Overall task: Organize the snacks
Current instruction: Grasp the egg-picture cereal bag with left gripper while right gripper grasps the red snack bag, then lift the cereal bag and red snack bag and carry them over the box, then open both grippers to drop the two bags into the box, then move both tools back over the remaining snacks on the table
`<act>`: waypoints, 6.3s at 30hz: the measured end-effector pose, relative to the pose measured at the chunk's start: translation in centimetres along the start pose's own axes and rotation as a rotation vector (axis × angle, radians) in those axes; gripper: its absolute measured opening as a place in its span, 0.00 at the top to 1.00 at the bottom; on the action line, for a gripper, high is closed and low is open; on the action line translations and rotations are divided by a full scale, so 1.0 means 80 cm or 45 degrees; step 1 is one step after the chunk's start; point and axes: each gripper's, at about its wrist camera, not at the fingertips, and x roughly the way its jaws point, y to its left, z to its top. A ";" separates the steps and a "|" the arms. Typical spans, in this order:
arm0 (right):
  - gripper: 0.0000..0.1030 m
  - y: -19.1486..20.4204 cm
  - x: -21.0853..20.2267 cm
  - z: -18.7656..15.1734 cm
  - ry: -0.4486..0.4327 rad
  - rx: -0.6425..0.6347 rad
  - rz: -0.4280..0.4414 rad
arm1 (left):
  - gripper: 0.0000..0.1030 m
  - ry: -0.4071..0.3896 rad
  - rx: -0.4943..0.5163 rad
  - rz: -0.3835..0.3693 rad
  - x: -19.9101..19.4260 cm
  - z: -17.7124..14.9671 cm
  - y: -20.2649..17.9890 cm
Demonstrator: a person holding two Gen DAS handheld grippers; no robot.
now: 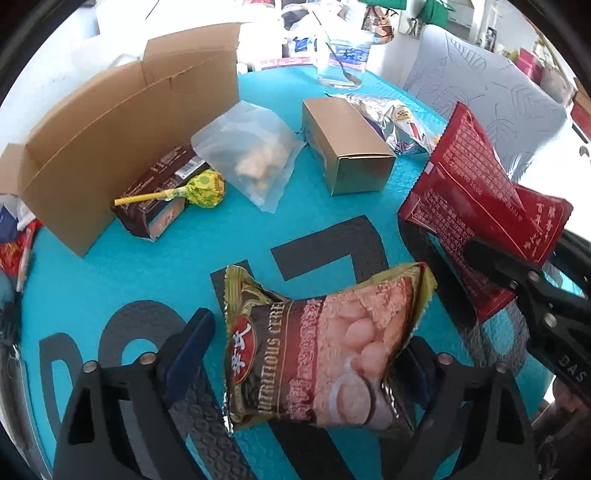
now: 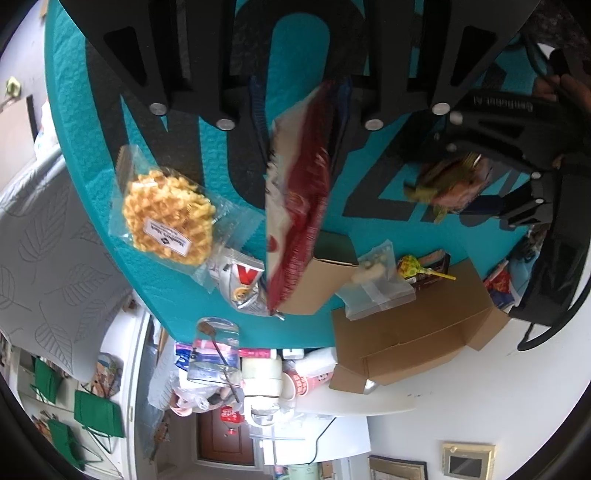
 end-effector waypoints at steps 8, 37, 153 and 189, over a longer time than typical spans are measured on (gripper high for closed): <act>0.75 -0.010 0.017 0.007 0.012 0.086 0.060 | 0.42 -0.057 -0.021 0.022 -0.016 -0.014 0.017; 0.76 0.050 -0.012 0.067 -0.083 -0.079 0.206 | 0.47 -0.309 -0.168 0.015 -0.108 0.043 0.065; 0.57 0.052 0.066 0.306 -0.186 -0.180 0.013 | 0.31 -0.432 -0.212 0.102 -0.095 0.260 0.175; 0.00 -0.088 -0.043 0.119 -0.089 0.231 -0.317 | 0.31 -0.364 0.078 -0.162 -0.076 0.159 -0.023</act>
